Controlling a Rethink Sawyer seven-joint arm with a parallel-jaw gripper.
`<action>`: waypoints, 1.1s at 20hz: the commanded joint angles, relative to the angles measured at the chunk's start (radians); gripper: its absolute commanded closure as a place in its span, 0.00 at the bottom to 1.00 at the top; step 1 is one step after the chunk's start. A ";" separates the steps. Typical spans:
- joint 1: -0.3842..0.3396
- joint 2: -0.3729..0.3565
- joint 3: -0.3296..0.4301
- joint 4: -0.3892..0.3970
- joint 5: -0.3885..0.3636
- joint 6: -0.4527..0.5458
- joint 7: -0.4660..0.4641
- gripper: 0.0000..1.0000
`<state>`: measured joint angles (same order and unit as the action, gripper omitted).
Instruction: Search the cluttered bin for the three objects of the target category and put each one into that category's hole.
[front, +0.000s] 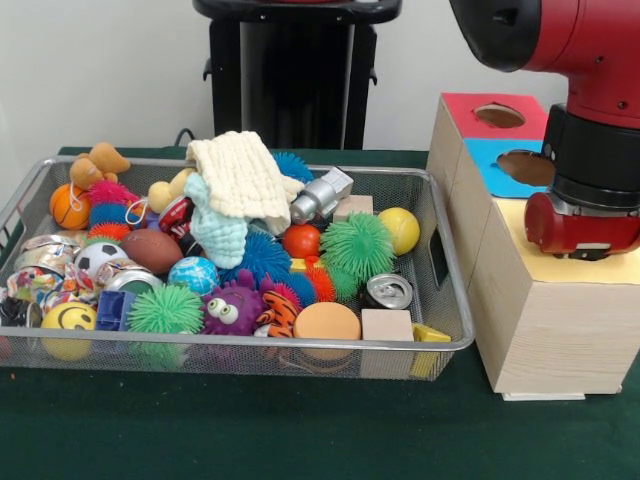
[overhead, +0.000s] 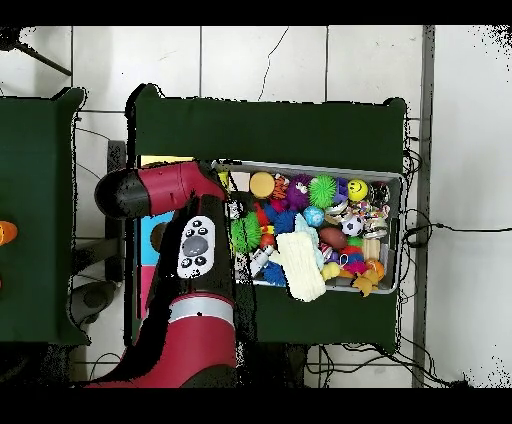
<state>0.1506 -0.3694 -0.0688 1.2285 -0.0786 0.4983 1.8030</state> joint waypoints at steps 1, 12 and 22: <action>-0.067 0.255 0.065 0.067 -0.063 -0.092 0.066 0.00; -0.109 0.197 0.110 0.131 -0.059 -0.095 0.042 0.00; -0.201 0.100 0.179 0.233 -0.087 -0.051 -0.040 0.00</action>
<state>0.0487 -0.4052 0.0383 1.2937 -0.0821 0.4963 1.8019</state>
